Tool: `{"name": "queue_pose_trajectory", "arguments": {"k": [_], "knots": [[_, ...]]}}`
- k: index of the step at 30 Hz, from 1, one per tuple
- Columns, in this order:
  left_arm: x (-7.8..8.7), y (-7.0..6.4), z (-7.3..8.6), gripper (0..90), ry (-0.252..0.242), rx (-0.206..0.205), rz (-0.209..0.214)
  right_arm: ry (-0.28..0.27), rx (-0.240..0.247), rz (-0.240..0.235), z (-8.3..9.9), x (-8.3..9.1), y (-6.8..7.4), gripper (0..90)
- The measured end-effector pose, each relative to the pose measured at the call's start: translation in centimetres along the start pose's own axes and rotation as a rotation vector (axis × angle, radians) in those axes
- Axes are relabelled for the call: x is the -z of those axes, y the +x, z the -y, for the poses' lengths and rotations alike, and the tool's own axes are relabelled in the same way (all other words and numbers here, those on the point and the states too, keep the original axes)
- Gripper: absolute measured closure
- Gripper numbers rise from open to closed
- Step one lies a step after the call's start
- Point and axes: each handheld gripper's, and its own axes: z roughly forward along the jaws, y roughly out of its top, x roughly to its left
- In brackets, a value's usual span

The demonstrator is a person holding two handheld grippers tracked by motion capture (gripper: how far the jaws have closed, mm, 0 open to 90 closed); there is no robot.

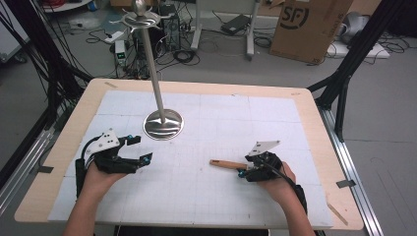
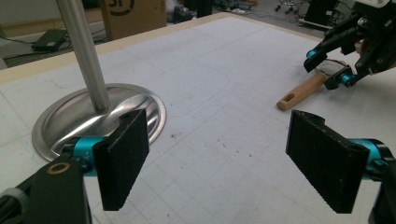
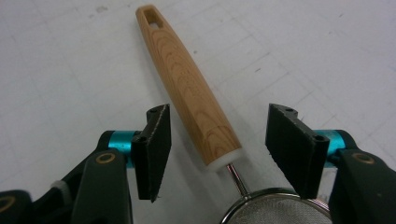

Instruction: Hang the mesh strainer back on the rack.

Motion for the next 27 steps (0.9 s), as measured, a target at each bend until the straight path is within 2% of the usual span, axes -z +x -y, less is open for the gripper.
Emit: {"name": "queue_pose_trajectory", "arguments": {"k": [3,6,14,27], "knots": [[-0.03,0.00,0.04,22.0,0.002,0.001,0.001,0.030,-0.003,-0.016,0.02,-0.57,-0.13,48.9],[-0.07,0.03,0.08,22.0,0.003,0.002,-0.002,0.027,-0.011,-0.032,-0.02,-0.55,-0.15,55.2],[-0.28,-0.07,0.20,22.1,0.010,0.003,0.000,0.022,-0.049,-0.031,0.01,-0.31,-0.14,62.5],[-0.43,-0.05,0.30,22.2,0.016,0.005,0.003,0.038,-0.062,-0.026,-0.19,-0.32,-0.35,62.5]]}}
